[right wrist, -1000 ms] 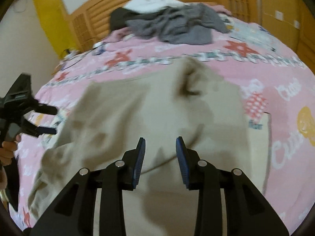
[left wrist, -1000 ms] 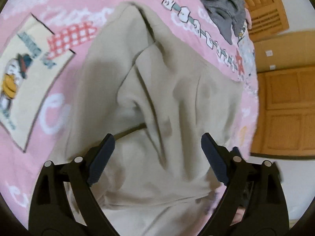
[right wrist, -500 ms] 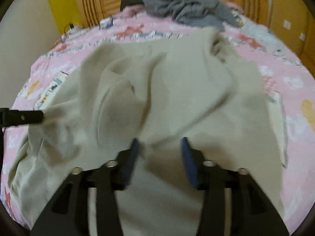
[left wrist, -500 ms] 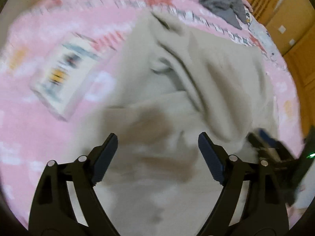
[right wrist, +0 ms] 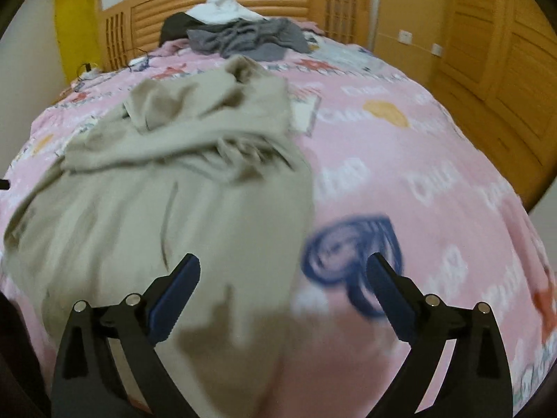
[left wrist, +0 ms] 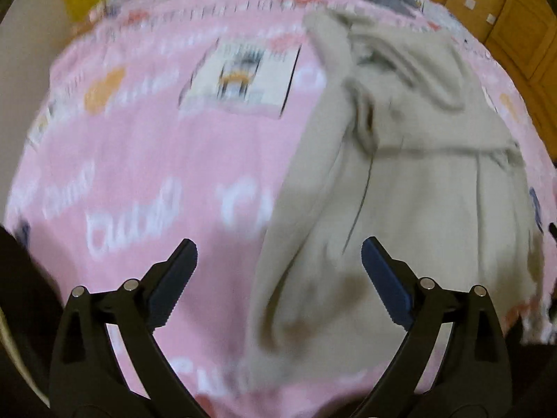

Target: Fold large clothes

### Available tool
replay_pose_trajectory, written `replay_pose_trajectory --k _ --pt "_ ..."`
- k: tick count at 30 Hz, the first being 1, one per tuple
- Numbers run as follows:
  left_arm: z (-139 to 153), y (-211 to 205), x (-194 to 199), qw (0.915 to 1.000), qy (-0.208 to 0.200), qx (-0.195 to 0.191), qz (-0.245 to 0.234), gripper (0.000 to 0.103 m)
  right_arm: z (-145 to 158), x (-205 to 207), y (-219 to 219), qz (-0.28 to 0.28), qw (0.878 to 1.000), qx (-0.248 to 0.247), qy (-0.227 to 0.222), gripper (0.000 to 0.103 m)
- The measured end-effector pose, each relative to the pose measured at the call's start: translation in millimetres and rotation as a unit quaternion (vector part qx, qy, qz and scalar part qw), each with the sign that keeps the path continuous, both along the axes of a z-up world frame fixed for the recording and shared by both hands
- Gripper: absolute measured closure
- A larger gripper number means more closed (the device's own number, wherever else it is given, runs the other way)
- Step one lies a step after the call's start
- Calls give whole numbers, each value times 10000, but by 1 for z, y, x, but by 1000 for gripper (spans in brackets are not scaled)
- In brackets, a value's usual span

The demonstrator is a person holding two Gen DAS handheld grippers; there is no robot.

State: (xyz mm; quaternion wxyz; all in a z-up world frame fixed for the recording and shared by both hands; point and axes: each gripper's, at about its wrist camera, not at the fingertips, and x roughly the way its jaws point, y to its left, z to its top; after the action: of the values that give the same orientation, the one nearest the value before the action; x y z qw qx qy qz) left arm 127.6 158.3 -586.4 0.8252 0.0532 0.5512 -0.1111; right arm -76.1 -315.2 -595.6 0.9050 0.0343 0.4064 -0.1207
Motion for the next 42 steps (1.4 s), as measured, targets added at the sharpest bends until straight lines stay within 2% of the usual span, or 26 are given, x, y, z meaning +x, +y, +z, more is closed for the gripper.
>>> replay_pose_trajectory --k 2,8,12,15,17,20,21,24,27,31,35,37,38,40,42 --pt "-12 19 -10 9999 111 -86 25 10 -9 -12 0 -17 9998 30 179 10" --pt "-43 43 -26 9972 571 -423 228 9 -29 -22 7 205 9955 714 595 10" --pt "-57 42 -33 9963 721 -392 249 9 -49 -22 12 452 9827 1484 1016 10" --pt "-68 42 -35 9950 893 -335 283 9 -64 -27 10 375 9770 1739 1174 10" --pt "-75 43 -36 9938 999 -376 299 9 -68 -31 5 272 9748 1940 1065 10" --pt "-84 41 -39 9896 1216 -720 280 9 -70 -34 1 194 9717 2159 939 9" --pt "-84 38 -40 9897 1198 -745 244 9 -69 -34 0 172 9707 2217 906 9" --pt "-78 26 -43 9863 1161 -1176 19 9 -64 -33 -2 100 9641 2540 769 9" --pt "-84 17 -39 9854 1274 -1125 -40 9 -62 -30 -4 118 9537 2931 670 9" --pt "-90 13 -32 9828 1382 -1221 26 9 -65 -26 -7 122 9540 2912 704 9" --pt "-84 3 -38 9792 1426 -1442 25 9 -61 -26 1 363 9442 3203 675 12" --pt "-78 0 -40 9715 1512 -1819 -114 9 -61 -27 6 460 9449 3168 682 12" --pt "-74 -3 -41 9700 1521 -1887 -207 9 -63 -27 7 486 9455 3144 693 12" --pt "-69 -18 -45 9669 1591 -1934 -488 9 -71 -27 5 416 9435 3197 759 12" --pt "-75 -26 -44 9642 1779 -1883 -568 11 -76 -28 3 372 9428 3236 713 11"
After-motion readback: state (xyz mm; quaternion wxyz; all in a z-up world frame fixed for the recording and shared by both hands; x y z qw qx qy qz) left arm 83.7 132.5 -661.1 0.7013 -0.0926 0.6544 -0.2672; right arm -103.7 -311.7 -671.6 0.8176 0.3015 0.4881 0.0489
